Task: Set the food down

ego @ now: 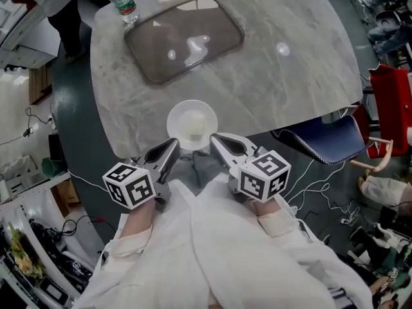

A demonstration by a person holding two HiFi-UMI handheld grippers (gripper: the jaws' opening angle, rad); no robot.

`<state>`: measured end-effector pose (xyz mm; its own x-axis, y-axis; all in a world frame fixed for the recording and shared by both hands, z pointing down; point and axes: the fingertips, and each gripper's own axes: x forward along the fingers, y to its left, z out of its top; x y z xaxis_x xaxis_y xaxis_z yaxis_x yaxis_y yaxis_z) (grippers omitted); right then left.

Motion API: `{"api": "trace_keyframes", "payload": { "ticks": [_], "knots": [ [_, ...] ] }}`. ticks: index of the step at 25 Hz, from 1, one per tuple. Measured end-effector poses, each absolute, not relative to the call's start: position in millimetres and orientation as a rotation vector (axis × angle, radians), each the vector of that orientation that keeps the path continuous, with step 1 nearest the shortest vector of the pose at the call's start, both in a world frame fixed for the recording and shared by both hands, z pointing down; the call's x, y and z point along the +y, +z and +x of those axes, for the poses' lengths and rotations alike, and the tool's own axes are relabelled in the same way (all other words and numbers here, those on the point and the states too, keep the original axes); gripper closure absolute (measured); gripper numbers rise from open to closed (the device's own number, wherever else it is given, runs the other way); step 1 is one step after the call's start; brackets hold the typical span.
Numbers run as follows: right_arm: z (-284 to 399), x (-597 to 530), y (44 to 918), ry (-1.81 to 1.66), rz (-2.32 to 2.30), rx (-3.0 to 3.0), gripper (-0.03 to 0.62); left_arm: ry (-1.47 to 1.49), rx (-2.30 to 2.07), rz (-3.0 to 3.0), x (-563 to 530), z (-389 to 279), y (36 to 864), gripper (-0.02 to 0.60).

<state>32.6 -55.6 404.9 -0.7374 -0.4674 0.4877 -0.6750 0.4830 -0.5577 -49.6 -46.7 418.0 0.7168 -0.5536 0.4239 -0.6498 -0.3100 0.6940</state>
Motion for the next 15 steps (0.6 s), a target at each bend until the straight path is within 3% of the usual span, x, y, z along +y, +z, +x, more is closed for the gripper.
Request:
{"api": "trace_keyframes", "payload": {
  "ticks": [15],
  "knots": [
    [26.9, -34.7, 466.0, 1.216, 0.902, -2.278, 0.592, 0.192, -0.864, 1.818, -18.9, -49.9, 478.1, 0.561]
  ]
}}
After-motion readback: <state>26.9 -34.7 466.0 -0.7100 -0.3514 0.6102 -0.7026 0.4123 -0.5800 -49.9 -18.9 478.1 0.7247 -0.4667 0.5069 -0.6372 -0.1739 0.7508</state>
